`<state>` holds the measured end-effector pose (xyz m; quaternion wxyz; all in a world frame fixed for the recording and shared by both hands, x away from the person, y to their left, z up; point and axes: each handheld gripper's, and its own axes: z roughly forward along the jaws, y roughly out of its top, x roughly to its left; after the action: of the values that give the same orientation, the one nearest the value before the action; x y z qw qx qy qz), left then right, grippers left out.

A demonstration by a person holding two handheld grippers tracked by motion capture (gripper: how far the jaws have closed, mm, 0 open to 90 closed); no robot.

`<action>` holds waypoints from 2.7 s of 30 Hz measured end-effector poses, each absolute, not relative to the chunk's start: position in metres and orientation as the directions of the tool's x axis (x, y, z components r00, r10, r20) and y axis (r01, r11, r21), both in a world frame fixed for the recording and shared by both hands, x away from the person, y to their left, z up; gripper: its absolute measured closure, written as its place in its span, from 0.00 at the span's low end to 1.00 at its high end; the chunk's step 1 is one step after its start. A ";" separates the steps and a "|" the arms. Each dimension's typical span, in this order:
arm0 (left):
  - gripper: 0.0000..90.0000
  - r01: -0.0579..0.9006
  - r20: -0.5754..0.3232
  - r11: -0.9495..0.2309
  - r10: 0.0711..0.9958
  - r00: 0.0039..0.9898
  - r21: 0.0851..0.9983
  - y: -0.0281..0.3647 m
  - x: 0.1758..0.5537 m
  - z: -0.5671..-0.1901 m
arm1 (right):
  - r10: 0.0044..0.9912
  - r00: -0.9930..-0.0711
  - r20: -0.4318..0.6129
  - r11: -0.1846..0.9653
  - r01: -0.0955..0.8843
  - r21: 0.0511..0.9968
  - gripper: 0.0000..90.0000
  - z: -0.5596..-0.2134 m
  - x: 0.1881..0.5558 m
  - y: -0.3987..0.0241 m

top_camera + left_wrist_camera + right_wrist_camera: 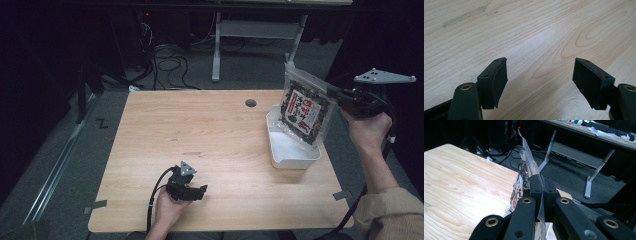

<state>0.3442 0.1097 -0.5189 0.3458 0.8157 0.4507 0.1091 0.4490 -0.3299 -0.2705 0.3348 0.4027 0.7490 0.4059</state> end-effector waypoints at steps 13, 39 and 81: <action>0.32 0.656 -0.138 -0.362 0.802 0.581 0.662 0.106 0.342 -0.519 | 0.868 -0.470 -0.160 0.353 0.357 0.865 1.00 -0.300 0.456 -0.330; 0.32 0.659 -0.140 -0.366 0.800 0.584 0.658 0.104 0.343 -0.521 | 0.880 -0.438 -0.184 0.392 0.451 0.802 0.95 -0.346 0.460 -0.364; 0.32 0.642 -0.134 -0.358 0.798 0.587 0.678 0.103 0.340 -0.517 | 0.908 -0.401 -0.123 0.283 0.369 0.885 0.45 -0.333 0.437 -0.365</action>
<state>0.3397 0.1029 -0.5171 0.3560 0.8165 0.4410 0.1101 0.4375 -0.3648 -0.3335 0.3294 0.4371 0.7301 0.4091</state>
